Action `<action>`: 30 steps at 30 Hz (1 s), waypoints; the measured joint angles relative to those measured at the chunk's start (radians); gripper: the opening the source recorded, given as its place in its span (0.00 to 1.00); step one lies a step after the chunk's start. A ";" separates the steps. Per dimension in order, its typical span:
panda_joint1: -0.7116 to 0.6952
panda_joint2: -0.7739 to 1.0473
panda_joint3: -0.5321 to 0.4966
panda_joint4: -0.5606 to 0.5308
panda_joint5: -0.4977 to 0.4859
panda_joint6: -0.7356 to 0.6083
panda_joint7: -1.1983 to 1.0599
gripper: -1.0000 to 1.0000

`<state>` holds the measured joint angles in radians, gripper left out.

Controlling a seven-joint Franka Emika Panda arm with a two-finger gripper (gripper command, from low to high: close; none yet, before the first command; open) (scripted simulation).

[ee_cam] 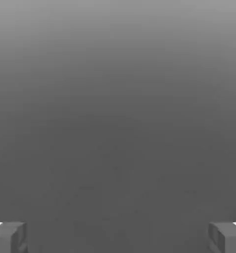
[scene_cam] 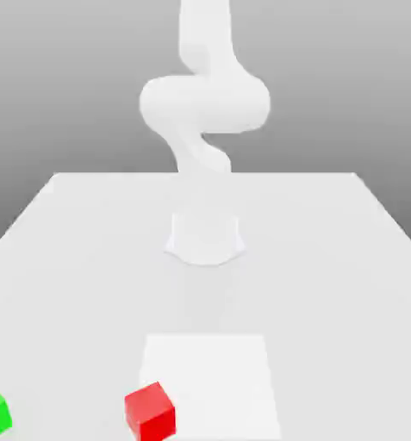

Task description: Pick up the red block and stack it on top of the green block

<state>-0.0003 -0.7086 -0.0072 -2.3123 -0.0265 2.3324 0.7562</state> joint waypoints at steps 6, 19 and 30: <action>0.002 0.224 -0.032 -0.030 -0.051 0.079 -0.117 0.50; -0.001 0.695 -0.114 -0.094 -0.024 0.249 -0.462 0.50; -0.079 1.093 -0.052 -0.103 0.091 0.466 -0.714 0.50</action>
<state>-0.0793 0.3840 -0.0591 -2.4153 0.0649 2.7987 0.0424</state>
